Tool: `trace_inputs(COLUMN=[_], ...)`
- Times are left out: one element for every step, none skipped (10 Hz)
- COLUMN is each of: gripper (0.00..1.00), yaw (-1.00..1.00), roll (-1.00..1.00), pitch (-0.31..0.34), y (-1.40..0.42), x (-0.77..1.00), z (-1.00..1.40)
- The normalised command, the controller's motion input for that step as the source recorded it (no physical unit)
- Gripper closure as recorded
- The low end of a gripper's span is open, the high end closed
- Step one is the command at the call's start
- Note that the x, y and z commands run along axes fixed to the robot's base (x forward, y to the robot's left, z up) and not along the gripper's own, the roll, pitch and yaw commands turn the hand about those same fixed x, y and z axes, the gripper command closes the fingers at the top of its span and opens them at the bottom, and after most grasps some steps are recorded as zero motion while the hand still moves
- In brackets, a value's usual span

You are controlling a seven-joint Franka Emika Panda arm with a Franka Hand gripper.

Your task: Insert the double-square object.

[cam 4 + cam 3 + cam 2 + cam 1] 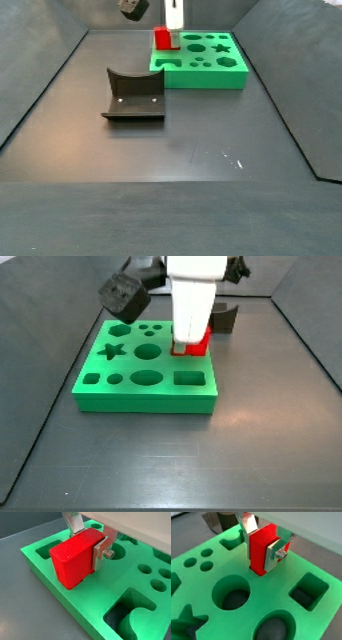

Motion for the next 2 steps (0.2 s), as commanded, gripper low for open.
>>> trace_inputs(gripper=[1.00,1.00], yaw=[0.00,0.00], roll=[-0.01,0.00], pitch=[-0.064,0.000], y=[0.00,0.00], x=[-0.02,0.00], z=[-0.02,0.00])
